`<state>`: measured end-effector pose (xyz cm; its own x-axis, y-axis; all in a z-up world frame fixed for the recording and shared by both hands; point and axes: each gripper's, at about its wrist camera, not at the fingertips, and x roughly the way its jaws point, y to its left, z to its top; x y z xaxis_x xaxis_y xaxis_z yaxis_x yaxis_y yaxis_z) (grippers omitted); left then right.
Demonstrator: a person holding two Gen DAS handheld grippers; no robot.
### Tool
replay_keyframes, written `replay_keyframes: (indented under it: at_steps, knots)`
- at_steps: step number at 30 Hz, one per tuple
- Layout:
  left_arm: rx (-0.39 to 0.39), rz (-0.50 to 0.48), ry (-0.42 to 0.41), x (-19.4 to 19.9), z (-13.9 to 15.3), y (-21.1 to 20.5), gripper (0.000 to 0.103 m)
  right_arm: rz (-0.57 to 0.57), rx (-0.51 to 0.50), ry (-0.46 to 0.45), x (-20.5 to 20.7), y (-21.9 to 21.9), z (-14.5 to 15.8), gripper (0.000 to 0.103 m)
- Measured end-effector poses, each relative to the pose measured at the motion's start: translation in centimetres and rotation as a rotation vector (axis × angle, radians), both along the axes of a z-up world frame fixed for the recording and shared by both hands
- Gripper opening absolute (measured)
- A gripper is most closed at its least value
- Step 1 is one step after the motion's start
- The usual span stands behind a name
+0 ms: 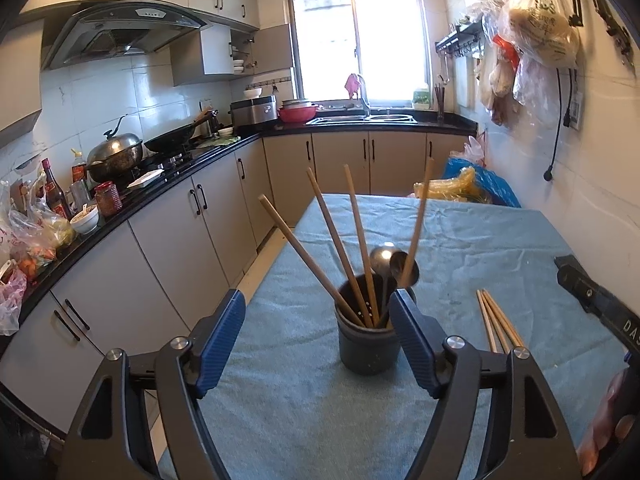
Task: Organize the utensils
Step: 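Move both tools back to the loose chopsticks and grasp one with the right tool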
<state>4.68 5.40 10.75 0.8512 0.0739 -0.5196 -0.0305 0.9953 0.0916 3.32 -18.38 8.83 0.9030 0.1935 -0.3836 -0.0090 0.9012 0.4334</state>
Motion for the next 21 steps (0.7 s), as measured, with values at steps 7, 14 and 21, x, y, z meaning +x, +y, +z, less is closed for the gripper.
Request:
replay_keyframes:
  at_steps: [7,14,21]
  knots:
    - [0.021,-0.021,0.000,-1.6,-0.8,-1.4,0.076,-0.037,0.005,0.013,-1.5,-1.8,-0.6,0.038]
    - [0.063,-0.157,0.072,-3.0,-4.9,-5.4,0.076,-0.093,0.051,0.084,-2.2,-5.6,-2.6,0.038]
    - [0.112,-0.266,0.252,-0.7,-12.0,-8.6,0.076,-0.079,0.082,0.211,-0.8,-8.0,-5.4,0.038]
